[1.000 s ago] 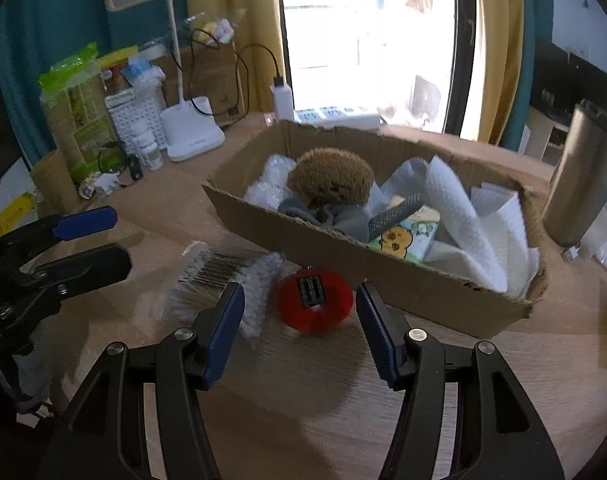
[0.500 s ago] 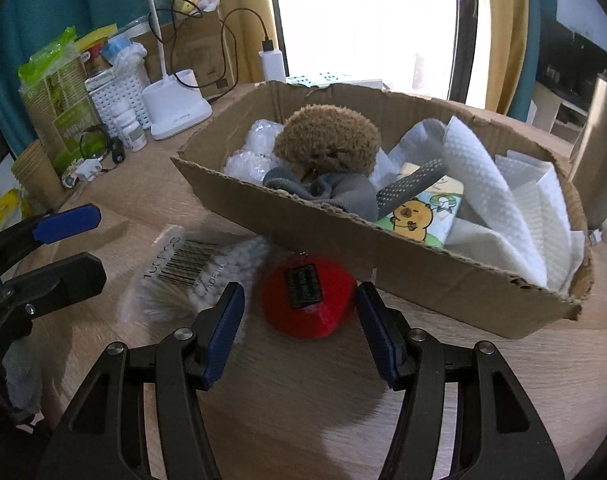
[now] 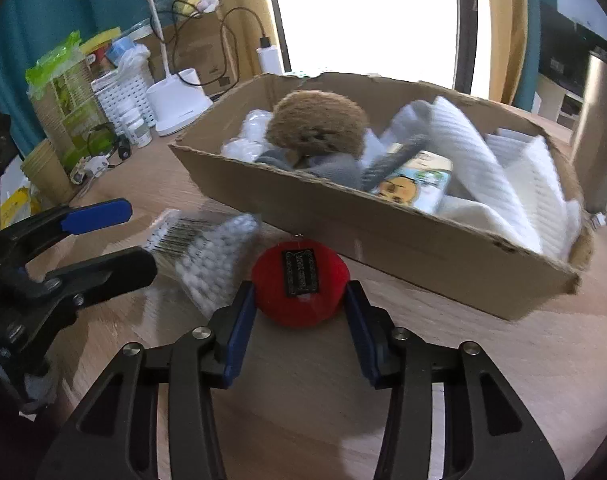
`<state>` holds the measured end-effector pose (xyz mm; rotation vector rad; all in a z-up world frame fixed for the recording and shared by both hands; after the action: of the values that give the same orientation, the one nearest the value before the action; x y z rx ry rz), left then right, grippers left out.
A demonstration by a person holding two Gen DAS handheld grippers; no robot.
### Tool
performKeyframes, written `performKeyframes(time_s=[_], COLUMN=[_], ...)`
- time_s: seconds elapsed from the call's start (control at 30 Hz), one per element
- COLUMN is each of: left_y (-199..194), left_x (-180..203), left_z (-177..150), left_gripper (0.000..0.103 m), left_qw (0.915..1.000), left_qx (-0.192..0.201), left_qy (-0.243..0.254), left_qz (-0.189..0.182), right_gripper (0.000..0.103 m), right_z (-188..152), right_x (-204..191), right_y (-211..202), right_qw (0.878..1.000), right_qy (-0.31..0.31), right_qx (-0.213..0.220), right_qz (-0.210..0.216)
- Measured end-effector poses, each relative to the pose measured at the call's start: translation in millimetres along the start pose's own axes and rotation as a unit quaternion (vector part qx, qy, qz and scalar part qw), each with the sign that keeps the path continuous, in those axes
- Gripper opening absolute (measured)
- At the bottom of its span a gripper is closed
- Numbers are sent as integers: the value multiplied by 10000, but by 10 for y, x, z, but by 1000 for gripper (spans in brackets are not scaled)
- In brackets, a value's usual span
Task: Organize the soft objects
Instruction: 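Grasp the red plush with the right tool while the left tool grasps the cotton swab bag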
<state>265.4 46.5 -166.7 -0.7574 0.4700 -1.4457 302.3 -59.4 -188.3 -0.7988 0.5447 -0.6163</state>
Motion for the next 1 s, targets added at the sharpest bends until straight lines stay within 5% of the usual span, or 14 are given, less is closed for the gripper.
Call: performKeyframes(time_s=[0.6,1.0], left_y=[413,400], left_x=[142,172], left_z=[-46,-84], left_gripper=[90,83], left_qw=[9976,9974], left_qx=[-514,-571], left_qy=[269,353], left_qz=[368,256], right_gripper=[55,50], right_z=[-74,-61], right_x=[216,194], right_y=[-93,-149], right_qw=[9998,9996], right_qy=[166,195], right_qx=[70,146], right_qz=[48,123])
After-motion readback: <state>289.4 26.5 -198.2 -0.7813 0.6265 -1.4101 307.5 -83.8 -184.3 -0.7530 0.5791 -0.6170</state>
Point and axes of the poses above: each gripper's, at about its wrist camera, not at the fingertips, and y roughly the way its jaws point, x to its right, z to its top, the point moved 10 cm from there along y, roughly the way its jaws point, and after that the axes turned 5 degrees about z, right-handed, at the moved point
